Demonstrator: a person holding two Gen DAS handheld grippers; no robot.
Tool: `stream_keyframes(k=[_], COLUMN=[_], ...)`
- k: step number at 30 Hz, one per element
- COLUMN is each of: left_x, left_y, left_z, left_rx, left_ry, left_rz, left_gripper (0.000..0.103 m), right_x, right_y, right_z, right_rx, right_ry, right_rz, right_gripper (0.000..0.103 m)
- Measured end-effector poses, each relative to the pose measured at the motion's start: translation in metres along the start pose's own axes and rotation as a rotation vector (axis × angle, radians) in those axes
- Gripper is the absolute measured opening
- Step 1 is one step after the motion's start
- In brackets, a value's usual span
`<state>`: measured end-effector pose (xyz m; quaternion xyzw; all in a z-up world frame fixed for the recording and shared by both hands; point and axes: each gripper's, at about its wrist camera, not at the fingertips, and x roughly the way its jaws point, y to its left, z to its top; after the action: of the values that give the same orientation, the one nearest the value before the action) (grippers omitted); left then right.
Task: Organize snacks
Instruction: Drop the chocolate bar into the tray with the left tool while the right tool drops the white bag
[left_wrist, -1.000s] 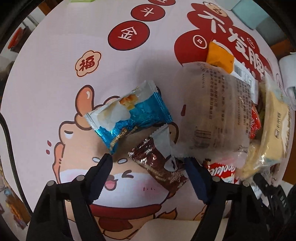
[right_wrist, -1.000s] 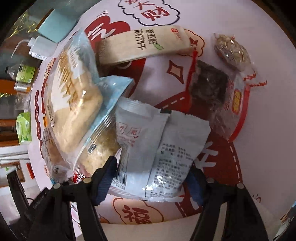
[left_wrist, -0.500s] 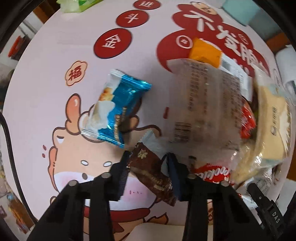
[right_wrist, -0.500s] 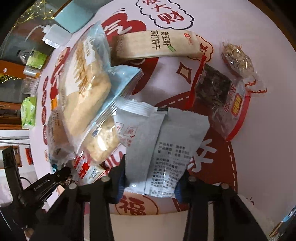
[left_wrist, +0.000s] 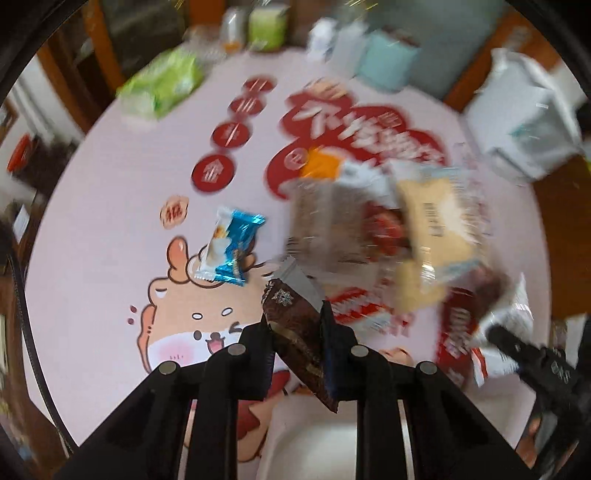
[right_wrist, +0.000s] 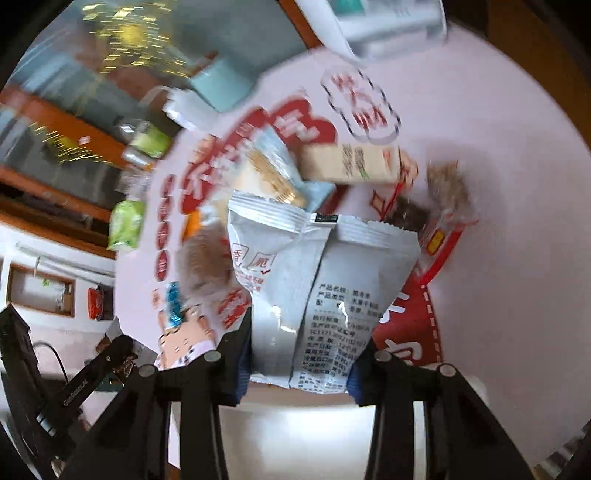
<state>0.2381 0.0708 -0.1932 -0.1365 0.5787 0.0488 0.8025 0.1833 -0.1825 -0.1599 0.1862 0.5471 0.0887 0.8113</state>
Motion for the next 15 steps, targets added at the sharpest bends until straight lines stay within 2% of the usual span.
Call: stream_keyframes(k=[5,9,12,15], left_x=[-0.083,-0.137,-0.156,-0.162], left_y=[-0.009,-0.014,-0.022,-0.032], left_z=[-0.042,-0.08,-0.104,-0.13], left_rx=[0.152,0.246,0.304,0.359], left_ry=[-0.144,-0.244,-0.278,-0.275], left_rz=[-0.003,-0.009,-0.012,-0.017], left_gripper=[0.019,0.019,0.019,0.019], right_x=[-0.064,-0.09,-0.095,-0.093], right_y=[0.02,0.026,0.024,0.018], right_z=[-0.034,-0.065,-0.086,-0.105], right_rx=[-0.139,-0.223,-0.255,-0.282], right_ry=[-0.101,-0.122,-0.108,-0.078], right_rz=[-0.022,-0.049,-0.083,-0.109], right_gripper=[0.041,0.041,0.042,0.042])
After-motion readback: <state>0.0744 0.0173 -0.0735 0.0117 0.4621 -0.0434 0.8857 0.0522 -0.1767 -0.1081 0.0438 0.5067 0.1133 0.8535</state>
